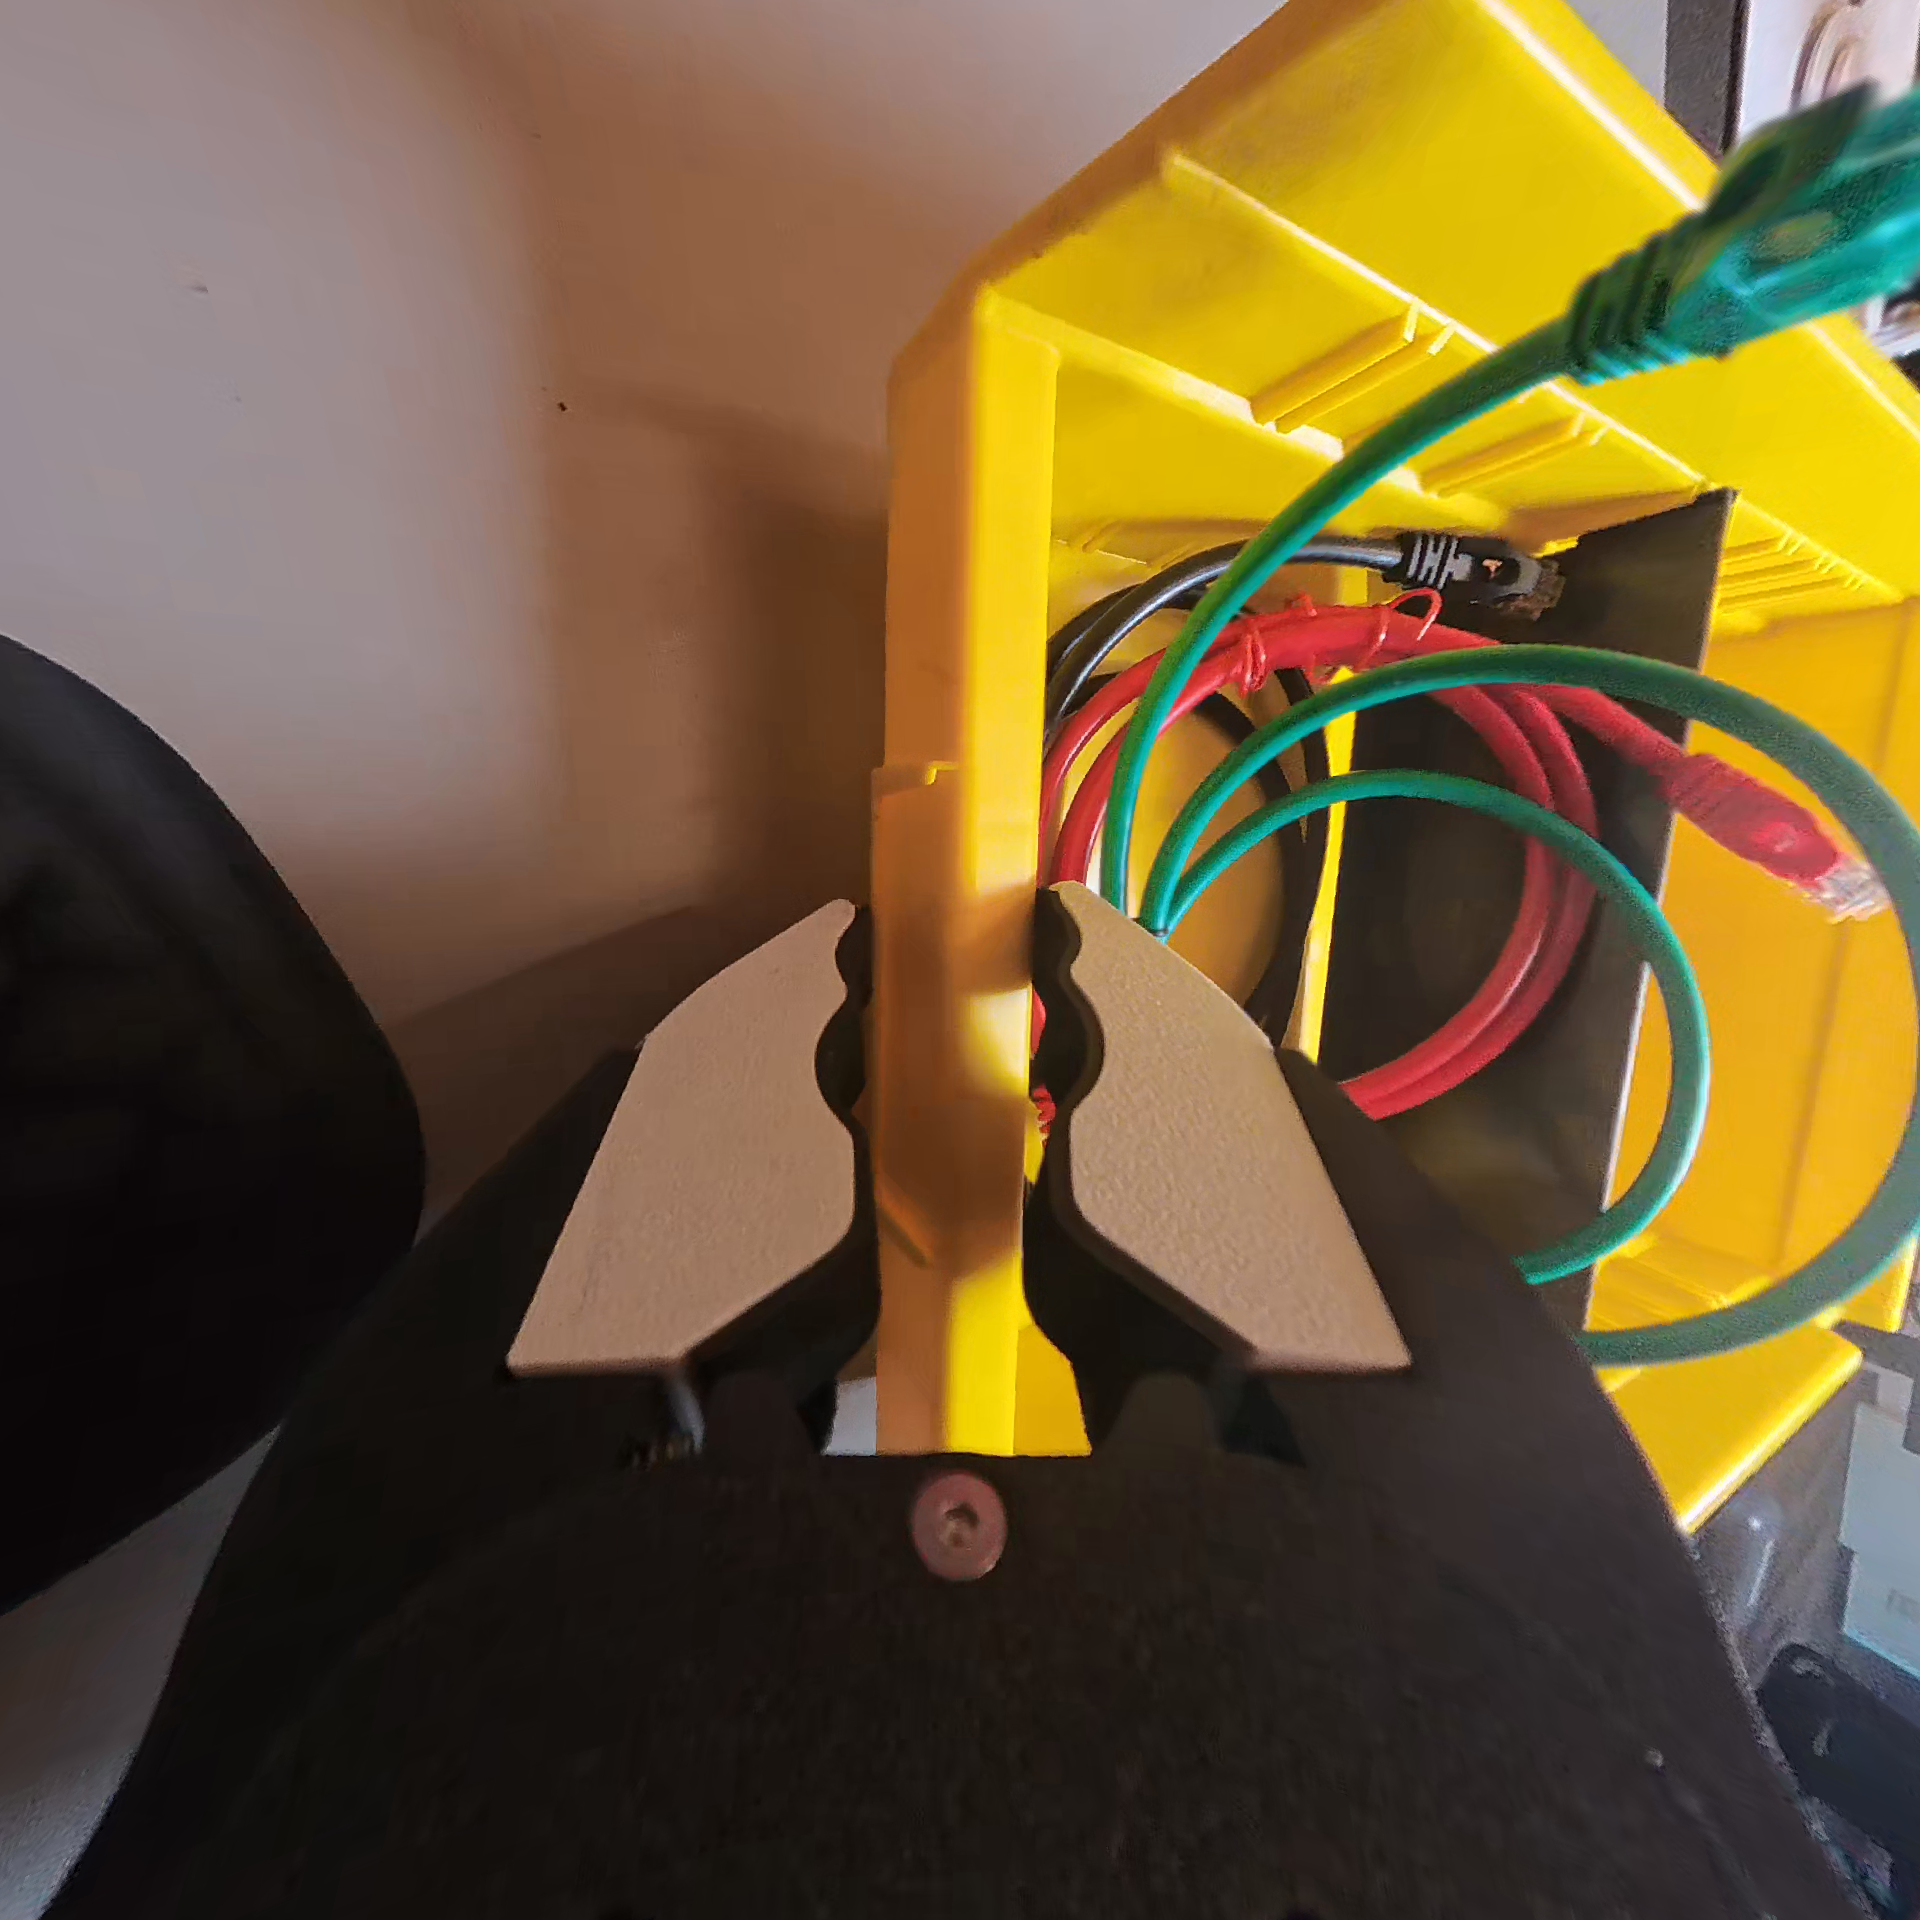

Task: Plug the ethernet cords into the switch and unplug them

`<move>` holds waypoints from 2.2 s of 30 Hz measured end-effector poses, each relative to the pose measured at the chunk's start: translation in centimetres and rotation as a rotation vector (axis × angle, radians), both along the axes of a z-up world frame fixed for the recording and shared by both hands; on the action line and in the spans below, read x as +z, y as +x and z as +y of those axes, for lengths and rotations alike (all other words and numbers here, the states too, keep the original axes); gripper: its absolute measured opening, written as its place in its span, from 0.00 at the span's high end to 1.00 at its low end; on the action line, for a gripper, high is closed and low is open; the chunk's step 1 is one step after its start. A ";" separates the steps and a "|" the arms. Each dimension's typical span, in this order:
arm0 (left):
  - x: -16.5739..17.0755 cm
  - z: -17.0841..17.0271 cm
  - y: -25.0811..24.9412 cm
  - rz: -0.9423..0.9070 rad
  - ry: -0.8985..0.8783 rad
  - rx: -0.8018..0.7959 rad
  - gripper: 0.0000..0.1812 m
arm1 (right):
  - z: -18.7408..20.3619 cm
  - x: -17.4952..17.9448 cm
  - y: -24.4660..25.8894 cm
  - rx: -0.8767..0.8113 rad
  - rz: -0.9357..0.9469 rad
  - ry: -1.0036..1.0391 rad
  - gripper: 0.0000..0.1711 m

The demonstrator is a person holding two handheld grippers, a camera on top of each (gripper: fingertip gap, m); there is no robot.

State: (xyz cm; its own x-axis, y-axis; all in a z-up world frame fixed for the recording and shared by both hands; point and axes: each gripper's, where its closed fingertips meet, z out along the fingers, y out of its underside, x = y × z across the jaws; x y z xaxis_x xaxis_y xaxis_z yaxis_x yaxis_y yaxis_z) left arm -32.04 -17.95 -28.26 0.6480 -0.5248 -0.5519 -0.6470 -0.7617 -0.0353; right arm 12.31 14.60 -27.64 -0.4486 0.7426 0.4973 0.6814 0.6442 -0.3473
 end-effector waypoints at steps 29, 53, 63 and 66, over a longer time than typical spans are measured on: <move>6.5 15.4 30.4 -0.819 0.684 -0.010 0.79 | -3.9 8.3 3.1 -0.562 0.835 -0.538 0.75; 11.4 17.3 36.7 -0.679 0.999 0.156 0.92 | -5.9 10.4 7.5 -0.742 0.944 -0.384 0.90; 15.3 3.7 33.7 -0.529 1.104 0.253 0.92 | -17.2 14.1 2.7 -0.478 0.995 -0.504 0.88; 16.2 -0.9 31.1 -0.454 1.130 0.303 0.93 | -21.0 14.6 -0.7 -0.387 0.978 -0.538 0.88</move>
State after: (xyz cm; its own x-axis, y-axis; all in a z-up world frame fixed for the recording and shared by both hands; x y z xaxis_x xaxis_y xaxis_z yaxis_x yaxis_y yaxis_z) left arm -0.95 -18.84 -12.09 0.9091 0.2978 -0.2912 -0.2099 -0.2763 -0.9379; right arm 11.65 -6.38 -13.04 0.2501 0.9644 0.0863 0.0926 0.0649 -0.9936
